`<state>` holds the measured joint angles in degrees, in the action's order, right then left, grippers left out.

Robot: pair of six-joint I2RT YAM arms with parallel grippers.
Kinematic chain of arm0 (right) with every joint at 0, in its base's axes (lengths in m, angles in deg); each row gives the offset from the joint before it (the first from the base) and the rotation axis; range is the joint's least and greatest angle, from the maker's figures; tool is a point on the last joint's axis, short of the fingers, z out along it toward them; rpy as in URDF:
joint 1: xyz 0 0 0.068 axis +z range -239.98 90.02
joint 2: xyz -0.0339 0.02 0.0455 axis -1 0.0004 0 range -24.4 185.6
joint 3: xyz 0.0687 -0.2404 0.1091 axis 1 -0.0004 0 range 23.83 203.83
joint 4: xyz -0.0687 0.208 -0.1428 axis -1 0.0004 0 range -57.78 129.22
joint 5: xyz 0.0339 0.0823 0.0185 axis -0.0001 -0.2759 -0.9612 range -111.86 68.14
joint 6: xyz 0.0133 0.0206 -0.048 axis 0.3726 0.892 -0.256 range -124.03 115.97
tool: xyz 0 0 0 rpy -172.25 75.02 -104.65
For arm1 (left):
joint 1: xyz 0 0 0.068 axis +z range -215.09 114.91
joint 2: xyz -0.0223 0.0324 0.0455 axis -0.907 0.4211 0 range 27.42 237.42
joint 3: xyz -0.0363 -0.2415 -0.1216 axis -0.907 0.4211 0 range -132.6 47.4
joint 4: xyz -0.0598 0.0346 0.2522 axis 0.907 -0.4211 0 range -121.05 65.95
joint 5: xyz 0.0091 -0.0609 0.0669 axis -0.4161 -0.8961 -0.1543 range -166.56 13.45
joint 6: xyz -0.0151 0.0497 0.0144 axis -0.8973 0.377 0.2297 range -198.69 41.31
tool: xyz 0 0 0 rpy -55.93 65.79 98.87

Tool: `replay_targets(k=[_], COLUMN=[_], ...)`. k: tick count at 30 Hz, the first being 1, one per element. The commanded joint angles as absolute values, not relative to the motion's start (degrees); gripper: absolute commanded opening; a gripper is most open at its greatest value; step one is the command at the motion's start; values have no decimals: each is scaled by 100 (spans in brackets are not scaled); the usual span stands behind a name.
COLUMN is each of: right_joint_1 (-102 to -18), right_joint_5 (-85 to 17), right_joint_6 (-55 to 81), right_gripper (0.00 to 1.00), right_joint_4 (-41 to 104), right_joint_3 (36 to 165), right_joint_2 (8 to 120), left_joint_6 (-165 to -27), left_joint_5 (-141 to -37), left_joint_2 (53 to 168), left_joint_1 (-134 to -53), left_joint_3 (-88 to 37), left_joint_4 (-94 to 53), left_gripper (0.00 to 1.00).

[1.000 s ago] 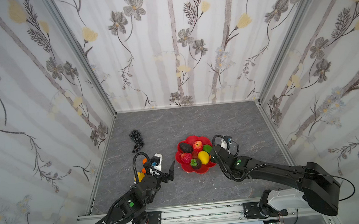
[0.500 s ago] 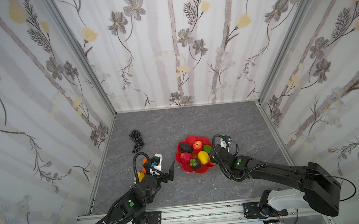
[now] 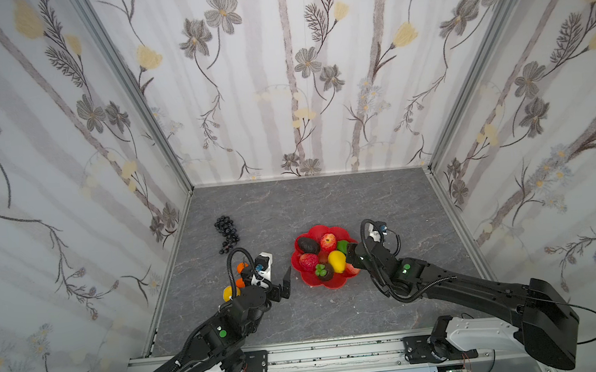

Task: Arrange fruit in a fruit bowl
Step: Place the fruit in the fruit bowl.

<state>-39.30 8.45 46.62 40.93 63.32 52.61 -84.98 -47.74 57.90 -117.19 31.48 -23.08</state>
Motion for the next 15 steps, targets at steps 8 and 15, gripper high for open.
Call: replay_targets(k=[8, 15], right_joint_1=[-4207, -4367], right_joint_5=[181, -170], right_joint_6=[3899, 3373], right_gripper=[98, 98], right_joint_4=[4404, 4557], right_joint_3=[6373, 5970], right_joint_2=[4577, 3757], left_joint_6=[-9319, -9674], left_joint_5=[-5088, -5128], left_joint_2=[6469, 7057], left_joint_1=[-11437, -11336], left_joint_3=[2696, 2245], left_joint_4=[-2667, -2872], left_gripper=[100, 100])
